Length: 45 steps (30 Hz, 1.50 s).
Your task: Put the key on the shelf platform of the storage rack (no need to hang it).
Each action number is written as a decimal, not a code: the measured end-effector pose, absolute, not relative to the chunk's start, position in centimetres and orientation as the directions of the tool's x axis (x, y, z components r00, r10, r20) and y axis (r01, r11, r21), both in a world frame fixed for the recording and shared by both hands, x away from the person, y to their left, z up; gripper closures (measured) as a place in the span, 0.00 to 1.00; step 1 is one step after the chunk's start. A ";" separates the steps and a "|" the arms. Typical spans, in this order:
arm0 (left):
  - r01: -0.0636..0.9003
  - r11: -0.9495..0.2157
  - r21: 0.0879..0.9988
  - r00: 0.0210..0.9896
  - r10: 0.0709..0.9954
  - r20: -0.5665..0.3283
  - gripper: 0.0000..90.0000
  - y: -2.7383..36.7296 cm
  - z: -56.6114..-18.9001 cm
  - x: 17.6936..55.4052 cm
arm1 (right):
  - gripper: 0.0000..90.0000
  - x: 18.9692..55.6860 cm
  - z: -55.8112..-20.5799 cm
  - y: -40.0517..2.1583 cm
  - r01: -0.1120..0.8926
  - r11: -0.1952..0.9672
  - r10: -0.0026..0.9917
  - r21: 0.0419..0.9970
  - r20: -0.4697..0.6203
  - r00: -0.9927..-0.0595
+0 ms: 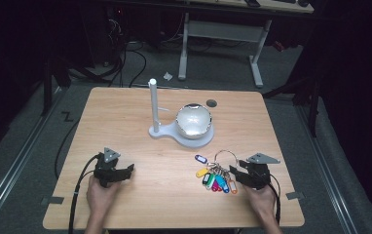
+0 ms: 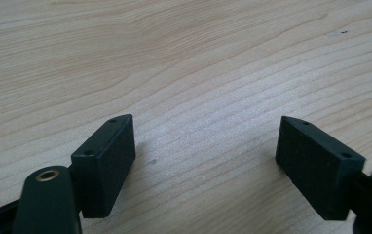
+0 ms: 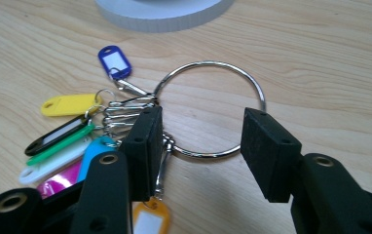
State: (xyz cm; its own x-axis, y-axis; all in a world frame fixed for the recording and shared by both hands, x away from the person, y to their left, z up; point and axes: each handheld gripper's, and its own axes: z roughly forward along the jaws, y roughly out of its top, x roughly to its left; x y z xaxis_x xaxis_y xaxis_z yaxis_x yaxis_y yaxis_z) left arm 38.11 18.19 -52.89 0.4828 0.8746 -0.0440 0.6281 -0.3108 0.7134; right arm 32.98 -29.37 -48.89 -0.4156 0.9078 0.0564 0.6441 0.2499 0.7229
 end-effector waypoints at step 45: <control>0.628 -0.311 0.713 0.483 0.875 -0.044 0.25 18.2 -52.9 38.1 | 0.85 35.8 -50.7 -25.3 0.668 0.415 0.848 0.618 0.003 -0.529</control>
